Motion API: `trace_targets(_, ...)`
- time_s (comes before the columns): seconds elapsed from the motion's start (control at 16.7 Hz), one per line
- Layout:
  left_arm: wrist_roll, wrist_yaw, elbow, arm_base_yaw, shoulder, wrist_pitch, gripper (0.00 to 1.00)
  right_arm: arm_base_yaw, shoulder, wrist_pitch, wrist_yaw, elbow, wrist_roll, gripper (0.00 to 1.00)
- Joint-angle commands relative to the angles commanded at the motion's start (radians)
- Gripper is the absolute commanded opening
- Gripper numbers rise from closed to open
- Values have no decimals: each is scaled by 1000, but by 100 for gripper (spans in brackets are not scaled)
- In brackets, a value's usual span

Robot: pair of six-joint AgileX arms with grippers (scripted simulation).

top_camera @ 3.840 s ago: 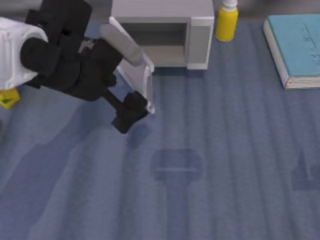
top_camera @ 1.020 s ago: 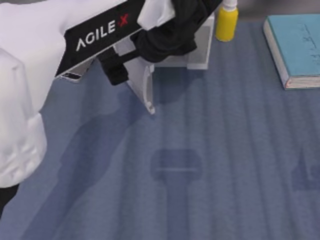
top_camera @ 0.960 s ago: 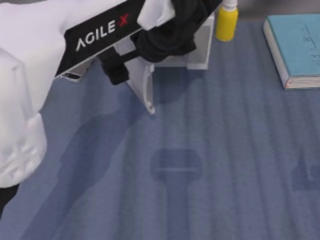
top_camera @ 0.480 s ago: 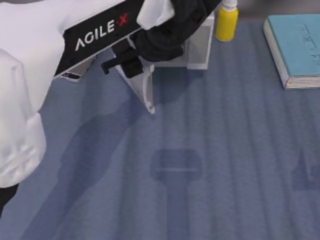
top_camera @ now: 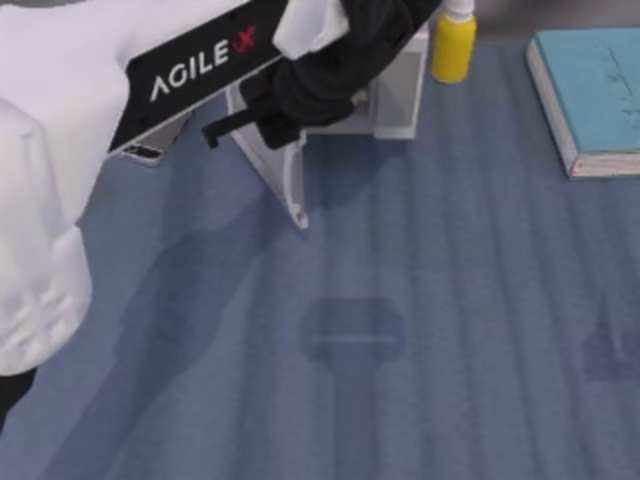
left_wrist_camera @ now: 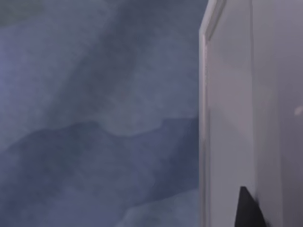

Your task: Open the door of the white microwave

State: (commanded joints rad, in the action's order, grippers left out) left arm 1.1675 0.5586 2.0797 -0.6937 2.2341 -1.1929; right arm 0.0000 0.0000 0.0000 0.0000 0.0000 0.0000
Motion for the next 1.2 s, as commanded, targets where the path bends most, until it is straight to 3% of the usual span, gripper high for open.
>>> trace_targets(0.3,0,-1,2,-4,2,0,0,0,0,0,0,0,0,100)
trace_targets(0.48,-6,-35,71,0,36,-56,0,0,0,0,0,0,0,100)
trace_targets(1.2,-54,-362,789,95,335,-571,0,0,0,0,0,0,0,100)
